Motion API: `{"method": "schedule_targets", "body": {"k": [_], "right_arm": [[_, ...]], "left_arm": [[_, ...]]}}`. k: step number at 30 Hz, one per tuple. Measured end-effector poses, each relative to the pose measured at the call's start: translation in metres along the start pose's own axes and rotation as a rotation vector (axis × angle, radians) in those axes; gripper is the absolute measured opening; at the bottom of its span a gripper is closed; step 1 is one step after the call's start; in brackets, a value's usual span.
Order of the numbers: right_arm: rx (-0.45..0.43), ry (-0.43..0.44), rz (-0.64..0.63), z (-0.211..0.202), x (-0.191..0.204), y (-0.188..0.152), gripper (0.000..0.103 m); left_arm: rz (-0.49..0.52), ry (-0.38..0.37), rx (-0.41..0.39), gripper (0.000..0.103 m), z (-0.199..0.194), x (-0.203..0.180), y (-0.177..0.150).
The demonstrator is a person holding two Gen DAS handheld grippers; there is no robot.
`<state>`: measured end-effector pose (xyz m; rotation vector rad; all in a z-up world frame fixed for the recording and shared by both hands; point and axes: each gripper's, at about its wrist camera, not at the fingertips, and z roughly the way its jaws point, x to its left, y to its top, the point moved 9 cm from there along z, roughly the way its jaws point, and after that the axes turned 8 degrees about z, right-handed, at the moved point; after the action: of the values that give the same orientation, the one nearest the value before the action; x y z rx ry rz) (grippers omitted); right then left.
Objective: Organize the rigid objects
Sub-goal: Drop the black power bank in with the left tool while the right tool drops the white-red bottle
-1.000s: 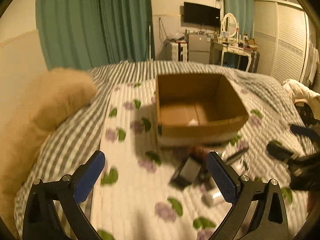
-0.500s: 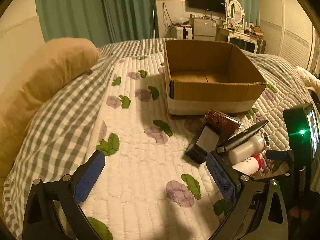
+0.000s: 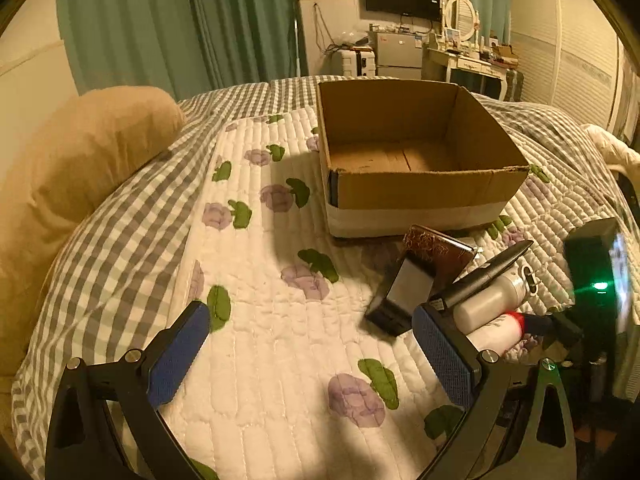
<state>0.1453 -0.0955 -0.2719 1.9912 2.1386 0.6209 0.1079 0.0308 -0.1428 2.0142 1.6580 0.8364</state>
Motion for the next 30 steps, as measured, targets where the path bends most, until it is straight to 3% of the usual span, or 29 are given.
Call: {"method": "schedule_targets", "body": {"k": [3, 9, 15, 18, 25, 27, 30], "right_arm": [[-0.07, 0.006, -0.004, -0.031, 0.0, 0.006, 0.076], [-0.237, -0.065, -0.033, -0.099, -0.02, 0.052, 0.076], [-0.262, -0.072, -0.051, -0.108, -0.044, 0.09, 0.076], [-0.246, -0.049, -0.053, -0.099, -0.048, 0.093, 0.076], [-0.209, -0.022, -0.063, -0.078, -0.055, 0.089, 0.076], [-0.201, -0.019, -0.067, -0.074, -0.056, 0.089, 0.076], [-0.194, -0.007, -0.053, -0.07, -0.06, 0.089, 0.076]], "left_arm": [[-0.001, -0.019, 0.002, 0.103, 0.003, -0.003, 0.007], [0.04, -0.059, 0.03, 0.103, 0.023, -0.029, 0.016], [0.135, -0.051, 0.101, 0.101, 0.058, -0.051, 0.003], [0.142, -0.053, 0.148, 0.095, 0.073, -0.053, -0.004], [0.213, -0.083, 0.2, 0.093, 0.098, -0.069, 0.001], [0.238, -0.086, 0.214, 0.082, 0.105, -0.074, 0.001], [0.241, -0.115, 0.232, 0.073, 0.114, -0.078, 0.003]]}}
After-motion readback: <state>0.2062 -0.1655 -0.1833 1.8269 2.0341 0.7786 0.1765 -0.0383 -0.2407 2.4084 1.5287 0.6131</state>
